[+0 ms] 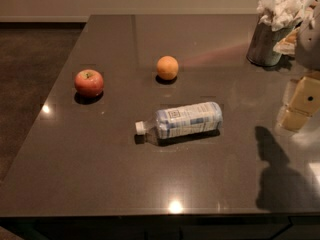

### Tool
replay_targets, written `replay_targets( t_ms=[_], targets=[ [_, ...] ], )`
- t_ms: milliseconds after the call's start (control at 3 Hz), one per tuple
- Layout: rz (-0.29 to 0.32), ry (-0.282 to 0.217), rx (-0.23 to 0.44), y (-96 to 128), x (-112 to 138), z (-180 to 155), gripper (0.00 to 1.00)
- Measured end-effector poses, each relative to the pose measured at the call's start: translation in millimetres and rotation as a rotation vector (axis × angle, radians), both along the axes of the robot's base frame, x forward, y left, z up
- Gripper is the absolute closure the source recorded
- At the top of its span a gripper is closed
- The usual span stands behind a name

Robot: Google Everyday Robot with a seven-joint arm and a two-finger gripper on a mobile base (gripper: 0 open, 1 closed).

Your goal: Move blue plastic bottle near apple

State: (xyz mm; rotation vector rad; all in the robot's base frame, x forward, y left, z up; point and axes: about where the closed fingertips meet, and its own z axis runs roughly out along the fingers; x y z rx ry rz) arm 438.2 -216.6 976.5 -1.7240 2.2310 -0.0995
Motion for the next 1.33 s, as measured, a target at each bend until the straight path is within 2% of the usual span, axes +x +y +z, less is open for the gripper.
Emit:
replay_targets(
  t_ms=[333, 667, 1333],
  targets=[
    [0.000, 0.000, 0.000, 0, 0, 0, 0.00],
    [0.039, 0.034, 0.040, 20, 9, -11, 0.00],
    [0.170, 0.109, 0.117, 83, 35, -61, 0.00]
  ],
)
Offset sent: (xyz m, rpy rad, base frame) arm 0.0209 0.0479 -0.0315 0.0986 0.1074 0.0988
